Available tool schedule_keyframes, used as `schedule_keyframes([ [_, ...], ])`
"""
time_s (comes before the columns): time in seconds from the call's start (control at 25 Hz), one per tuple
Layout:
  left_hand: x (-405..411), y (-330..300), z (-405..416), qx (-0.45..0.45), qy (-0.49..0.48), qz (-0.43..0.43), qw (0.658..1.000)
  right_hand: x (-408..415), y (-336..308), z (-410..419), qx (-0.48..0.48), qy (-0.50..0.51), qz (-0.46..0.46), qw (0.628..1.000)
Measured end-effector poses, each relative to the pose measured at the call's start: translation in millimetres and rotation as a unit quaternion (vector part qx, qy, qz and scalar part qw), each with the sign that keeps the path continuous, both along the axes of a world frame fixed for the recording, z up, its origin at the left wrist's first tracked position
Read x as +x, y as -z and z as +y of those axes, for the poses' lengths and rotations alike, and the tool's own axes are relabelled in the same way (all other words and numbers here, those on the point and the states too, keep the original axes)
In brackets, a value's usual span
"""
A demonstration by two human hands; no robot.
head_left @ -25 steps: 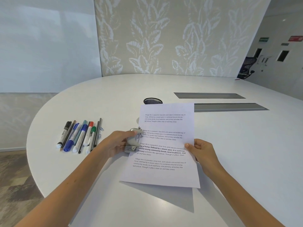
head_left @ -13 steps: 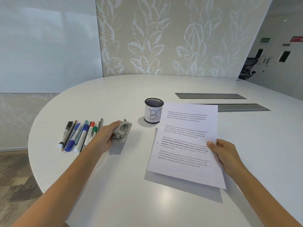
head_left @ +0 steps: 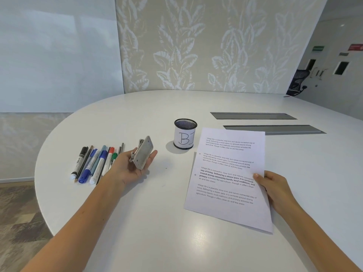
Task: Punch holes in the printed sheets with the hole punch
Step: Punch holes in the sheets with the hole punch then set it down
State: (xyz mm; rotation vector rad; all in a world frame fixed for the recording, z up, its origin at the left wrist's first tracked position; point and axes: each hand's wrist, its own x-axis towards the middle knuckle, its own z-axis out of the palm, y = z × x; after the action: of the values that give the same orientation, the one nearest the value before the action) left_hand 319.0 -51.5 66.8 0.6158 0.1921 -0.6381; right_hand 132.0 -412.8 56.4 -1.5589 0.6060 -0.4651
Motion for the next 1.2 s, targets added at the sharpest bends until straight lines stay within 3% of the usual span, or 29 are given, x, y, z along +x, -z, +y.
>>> schedule_keyframes([
  [0.12,-7.6,-2.7,2.1,-0.090,-0.005,-0.011,0.996,1.5,3.1,-3.3,-0.006,-0.005,0.000,1.000],
  [0.4,-7.8,-5.5,5.8,-0.153,0.048,-0.031,0.987,5.9,10.3,-10.0,-0.016,-0.013,-0.003,1.000],
  [0.6,9.5,-20.7,11.8,-0.016,-0.005,-0.124,0.992,9.2,9.0,-11.2,-0.007,-0.015,0.003,1.000],
  [0.72,24.7,-33.5,25.2,0.126,-0.056,-0.173,0.975,11.2,9.5,-14.6,-0.007,-0.015,-0.001,1.000],
  [0.84,29.0,-36.0,27.2,0.355,-0.039,-0.276,0.893,15.4,11.1,-18.5,-0.018,-0.013,-0.004,1.000],
  [0.92,26.4,-30.0,19.8,0.480,-0.024,-0.346,0.806,18.7,11.7,-21.5,-0.026,-0.012,-0.005,1.000],
  [1.0,22.0,-20.8,7.4,0.603,-0.034,-0.359,0.712,21.8,11.9,-25.3,-0.031,-0.016,-0.007,0.999],
  [1.08,14.5,-11.4,-8.5,0.678,-0.060,-0.352,0.643,24.9,12.4,-29.0,-0.032,-0.022,-0.010,0.999],
  [1.2,3.4,-1.6,-29.9,0.707,-0.088,-0.386,0.586,28.1,14.3,-32.2,-0.033,-0.027,-0.013,0.999],
])
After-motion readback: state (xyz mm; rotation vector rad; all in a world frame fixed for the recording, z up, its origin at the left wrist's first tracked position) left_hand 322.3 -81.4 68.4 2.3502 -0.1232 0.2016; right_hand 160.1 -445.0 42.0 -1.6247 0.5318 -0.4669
